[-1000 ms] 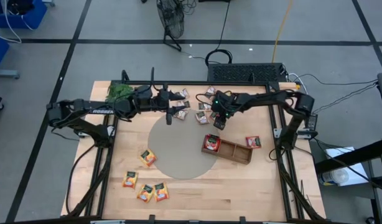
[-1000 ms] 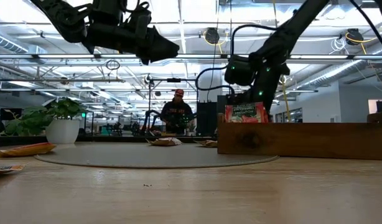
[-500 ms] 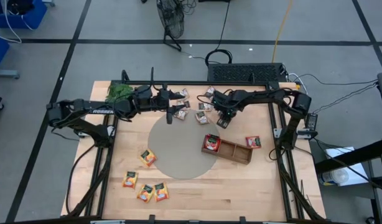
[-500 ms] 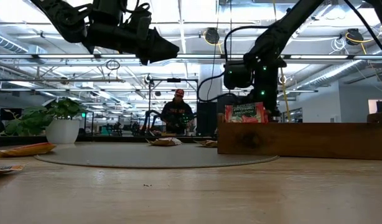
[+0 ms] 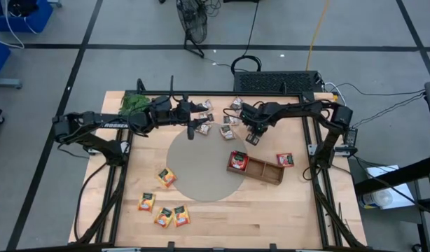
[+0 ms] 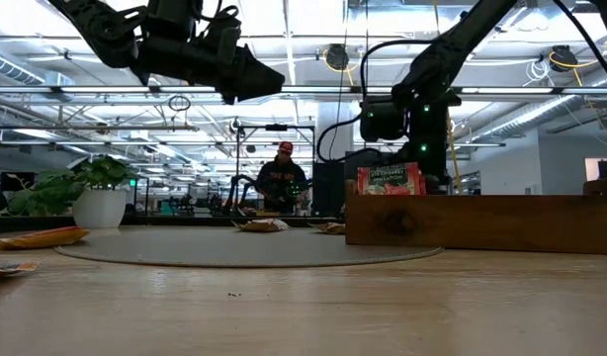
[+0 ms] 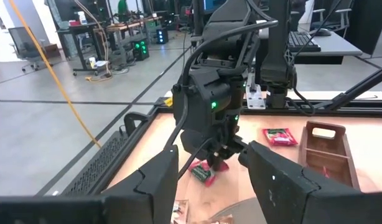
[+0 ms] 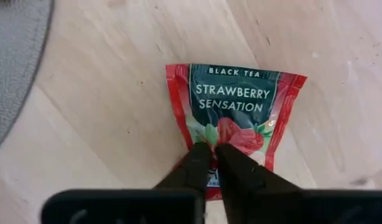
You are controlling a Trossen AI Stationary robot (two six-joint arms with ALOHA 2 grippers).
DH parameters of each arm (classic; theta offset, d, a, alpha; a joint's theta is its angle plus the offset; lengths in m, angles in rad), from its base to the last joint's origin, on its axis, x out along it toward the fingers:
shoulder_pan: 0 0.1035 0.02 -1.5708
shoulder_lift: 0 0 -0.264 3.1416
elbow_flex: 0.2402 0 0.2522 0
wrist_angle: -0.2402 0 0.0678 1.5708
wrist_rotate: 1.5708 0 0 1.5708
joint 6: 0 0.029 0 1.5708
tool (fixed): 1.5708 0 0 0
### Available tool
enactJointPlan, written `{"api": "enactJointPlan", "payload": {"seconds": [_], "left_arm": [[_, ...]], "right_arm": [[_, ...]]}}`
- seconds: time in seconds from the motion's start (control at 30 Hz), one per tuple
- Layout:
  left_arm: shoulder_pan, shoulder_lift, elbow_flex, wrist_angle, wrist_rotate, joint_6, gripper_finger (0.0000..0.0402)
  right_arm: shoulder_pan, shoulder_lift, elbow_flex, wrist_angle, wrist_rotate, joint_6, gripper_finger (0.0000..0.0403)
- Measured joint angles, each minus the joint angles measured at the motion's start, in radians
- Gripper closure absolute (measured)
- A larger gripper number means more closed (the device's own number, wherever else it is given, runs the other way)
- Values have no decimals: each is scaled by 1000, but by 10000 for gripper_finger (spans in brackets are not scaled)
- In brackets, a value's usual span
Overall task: Pick & Place Tea
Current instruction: Put the red tea bag into the left section of the wooden organizer
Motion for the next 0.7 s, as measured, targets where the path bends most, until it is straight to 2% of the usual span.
{"api": "enactJointPlan", "payload": {"seconds": [0.17, 0.23, 0.3, 0.43, 0.5, 0.6, 0.7], "left_arm": [[0, 0, 0, -20, 0, -2, 210], [0, 0, 0, -24, 0, -8, 210], [0, 0, 0, -27, 0, -17, 210], [0, 1, 0, -21, -2, -63, 210], [0, 1, 0, -21, -15, -110, 211], [-7, 10, 1, -6, -23, -198, 210], [-24, 42, 3, 40, -24, -307, 210]], "right_arm": [[54, -47, -8, 18, 125, -20, 399], [86, -114, -8, 39, 163, -14, 400], [118, -188, -22, -10, 158, 0, 401], [203, -357, -14, 75, 170, 39, 402], [264, -423, -41, 125, 208, 41, 402], [359, -499, -81, 320, 338, -5, 402], [423, -524, -129, 470, 433, -74, 402]]}}
